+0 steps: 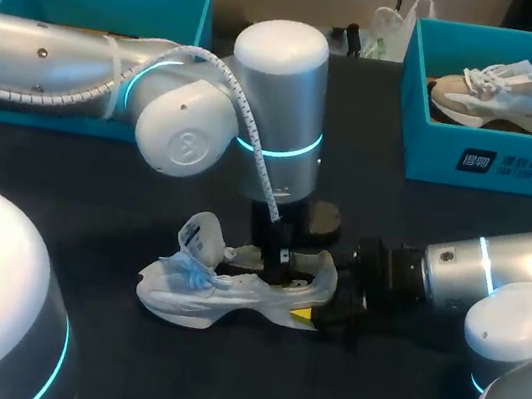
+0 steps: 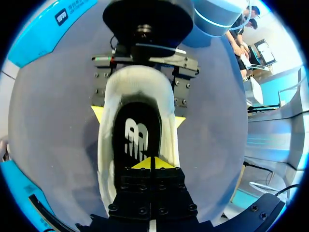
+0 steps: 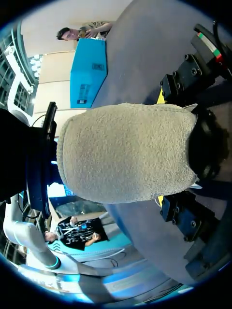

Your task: Take the shoe out of the shoebox, open the shoe tongue, remove and reinsert the insole, then place the shoe into the shoebox

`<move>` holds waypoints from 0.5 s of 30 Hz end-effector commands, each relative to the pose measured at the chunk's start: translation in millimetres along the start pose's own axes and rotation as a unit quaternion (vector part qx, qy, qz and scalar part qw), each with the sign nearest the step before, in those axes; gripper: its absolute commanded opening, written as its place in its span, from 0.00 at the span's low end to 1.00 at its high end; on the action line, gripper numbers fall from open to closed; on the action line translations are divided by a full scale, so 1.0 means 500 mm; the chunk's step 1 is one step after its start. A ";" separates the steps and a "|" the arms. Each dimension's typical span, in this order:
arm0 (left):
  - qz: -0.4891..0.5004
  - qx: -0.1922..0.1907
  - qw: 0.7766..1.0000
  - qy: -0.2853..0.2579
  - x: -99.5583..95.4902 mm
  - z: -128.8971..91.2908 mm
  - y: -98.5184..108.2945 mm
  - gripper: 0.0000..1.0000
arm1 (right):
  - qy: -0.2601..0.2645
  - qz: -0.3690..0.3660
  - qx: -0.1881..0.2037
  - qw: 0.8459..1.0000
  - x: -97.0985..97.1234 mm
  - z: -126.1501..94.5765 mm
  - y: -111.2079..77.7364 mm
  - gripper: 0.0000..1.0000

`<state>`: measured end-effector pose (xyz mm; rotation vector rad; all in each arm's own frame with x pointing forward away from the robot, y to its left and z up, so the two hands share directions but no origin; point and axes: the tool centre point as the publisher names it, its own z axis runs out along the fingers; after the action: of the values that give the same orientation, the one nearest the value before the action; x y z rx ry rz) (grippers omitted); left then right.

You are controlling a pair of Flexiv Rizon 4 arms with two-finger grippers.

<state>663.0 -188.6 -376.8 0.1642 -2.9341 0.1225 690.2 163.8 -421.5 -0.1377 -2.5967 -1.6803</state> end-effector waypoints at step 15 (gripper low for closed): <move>0.013 -0.009 1.000 0.006 0.029 0.012 0.065 0.13 | 0.000 0.001 0.003 1.000 0.000 0.002 0.003 0.00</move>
<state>649.0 -163.4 -383.2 0.1260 -2.9153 0.0900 690.1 163.9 -421.5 -0.1371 -2.5968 -1.6802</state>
